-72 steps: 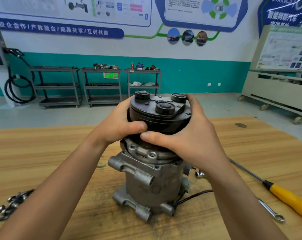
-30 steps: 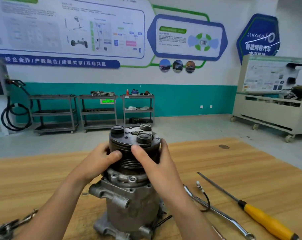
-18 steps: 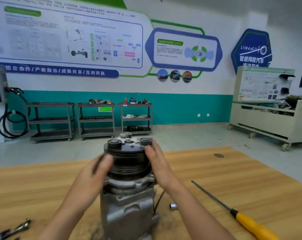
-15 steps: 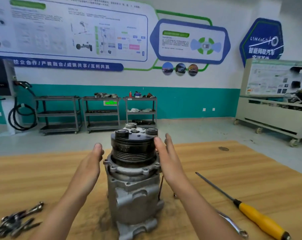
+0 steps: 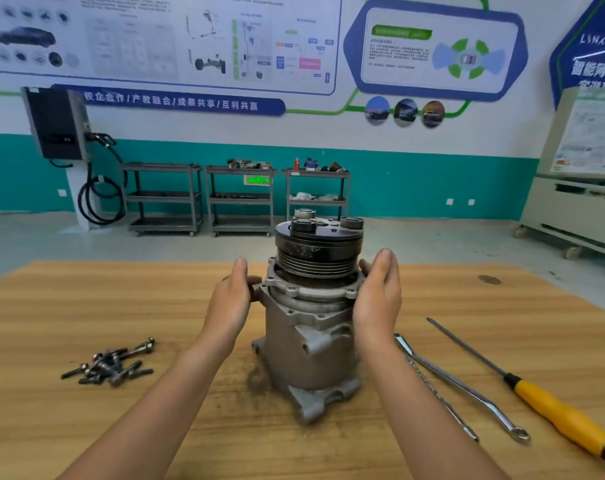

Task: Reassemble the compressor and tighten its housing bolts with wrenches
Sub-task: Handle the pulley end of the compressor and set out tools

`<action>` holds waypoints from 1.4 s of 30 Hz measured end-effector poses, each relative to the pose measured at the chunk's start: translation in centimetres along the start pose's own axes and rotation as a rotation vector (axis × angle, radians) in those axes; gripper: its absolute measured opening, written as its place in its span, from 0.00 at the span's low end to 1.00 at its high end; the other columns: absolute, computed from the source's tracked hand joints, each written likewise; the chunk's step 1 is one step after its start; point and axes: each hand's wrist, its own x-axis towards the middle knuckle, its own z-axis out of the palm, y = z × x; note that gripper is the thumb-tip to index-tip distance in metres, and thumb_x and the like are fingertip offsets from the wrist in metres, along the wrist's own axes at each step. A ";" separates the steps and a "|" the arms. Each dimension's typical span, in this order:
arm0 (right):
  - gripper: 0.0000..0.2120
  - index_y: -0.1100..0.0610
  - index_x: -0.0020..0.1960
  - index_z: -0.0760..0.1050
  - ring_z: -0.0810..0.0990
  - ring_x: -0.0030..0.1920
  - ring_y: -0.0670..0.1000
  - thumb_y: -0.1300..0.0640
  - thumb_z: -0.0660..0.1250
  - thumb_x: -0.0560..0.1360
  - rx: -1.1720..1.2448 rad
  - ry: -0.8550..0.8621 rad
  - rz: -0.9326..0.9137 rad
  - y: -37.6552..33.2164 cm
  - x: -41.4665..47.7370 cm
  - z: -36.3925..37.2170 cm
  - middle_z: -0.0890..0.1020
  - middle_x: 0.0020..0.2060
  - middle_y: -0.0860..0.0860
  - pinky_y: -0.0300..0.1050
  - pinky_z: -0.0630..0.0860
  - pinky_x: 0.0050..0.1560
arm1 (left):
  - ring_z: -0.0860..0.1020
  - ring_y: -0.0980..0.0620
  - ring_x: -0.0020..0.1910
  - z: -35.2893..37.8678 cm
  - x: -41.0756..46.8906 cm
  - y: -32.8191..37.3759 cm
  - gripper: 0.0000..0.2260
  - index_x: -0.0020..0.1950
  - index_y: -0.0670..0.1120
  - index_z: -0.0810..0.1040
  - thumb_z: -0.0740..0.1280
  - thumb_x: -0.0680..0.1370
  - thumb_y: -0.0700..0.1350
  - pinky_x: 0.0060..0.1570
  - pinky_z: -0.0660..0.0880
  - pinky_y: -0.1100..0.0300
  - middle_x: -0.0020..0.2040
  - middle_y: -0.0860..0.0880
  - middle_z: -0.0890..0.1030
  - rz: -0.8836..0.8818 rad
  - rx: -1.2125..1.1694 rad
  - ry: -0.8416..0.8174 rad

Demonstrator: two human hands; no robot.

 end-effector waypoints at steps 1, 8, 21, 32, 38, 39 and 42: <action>0.26 0.54 0.72 0.65 0.69 0.68 0.52 0.41 0.48 0.80 -0.004 -0.028 0.050 0.0 1.0 -0.2 0.72 0.68 0.52 0.49 0.63 0.69 | 0.78 0.47 0.52 -0.6 -0.5 -0.4 0.24 0.49 0.44 0.81 0.49 0.81 0.57 0.60 0.71 0.48 0.47 0.46 0.82 0.030 0.006 0.033; 0.44 0.54 0.70 0.68 0.73 0.63 0.44 0.29 0.66 0.62 -0.069 -0.464 -0.079 -2.0 3.6 -2.6 0.75 0.65 0.46 0.37 0.68 0.61 | 0.72 0.61 0.59 -3.2 -2.5 2.8 0.33 0.66 0.54 0.70 0.63 0.66 0.68 0.55 0.68 0.66 0.59 0.60 0.74 0.379 0.214 -0.151; 0.43 0.53 0.61 0.71 0.81 0.53 0.43 0.40 0.76 0.49 -0.080 -0.512 -0.253 -2.8 3.0 -0.7 0.81 0.53 0.46 0.41 0.77 0.52 | 0.79 0.64 0.51 1.7 0.6 4.4 0.30 0.60 0.52 0.70 0.77 0.61 0.46 0.46 0.72 0.72 0.51 0.59 0.80 0.588 0.018 -0.424; 0.37 0.49 0.57 0.70 0.81 0.50 0.39 0.46 0.76 0.49 0.058 -0.513 -0.248 -3.0 3.3 -1.0 0.80 0.52 0.46 0.33 0.75 0.46 | 0.79 0.61 0.54 2.1 0.0 5.5 0.30 0.58 0.53 0.72 0.77 0.58 0.51 0.50 0.73 0.69 0.52 0.59 0.81 0.666 0.028 -0.391; 0.38 0.50 0.57 0.71 0.81 0.52 0.45 0.42 0.76 0.50 0.010 -0.462 -0.254 -2.6 3.1 -0.6 0.82 0.51 0.47 0.44 0.78 0.52 | 0.79 0.64 0.51 1.9 0.5 5.1 0.29 0.57 0.56 0.72 0.77 0.58 0.51 0.47 0.72 0.73 0.48 0.62 0.81 0.636 0.037 -0.410; 0.38 0.50 0.58 0.72 0.81 0.52 0.45 0.41 0.76 0.50 -0.006 -0.448 -0.262 -2.6 3.0 -0.5 0.82 0.52 0.47 0.46 0.78 0.53 | 0.79 0.63 0.52 1.8 0.7 5.1 0.29 0.57 0.56 0.72 0.76 0.58 0.52 0.47 0.73 0.72 0.48 0.62 0.82 0.625 0.035 -0.419; 0.42 0.51 0.60 0.72 0.81 0.52 0.43 0.38 0.76 0.49 -0.063 -0.399 -0.292 -2.6 2.5 -0.1 0.82 0.51 0.45 0.47 0.78 0.55 | 0.79 0.60 0.52 1.5 1.0 5.0 0.31 0.58 0.54 0.72 0.76 0.57 0.54 0.49 0.73 0.69 0.49 0.61 0.82 0.606 0.017 -0.447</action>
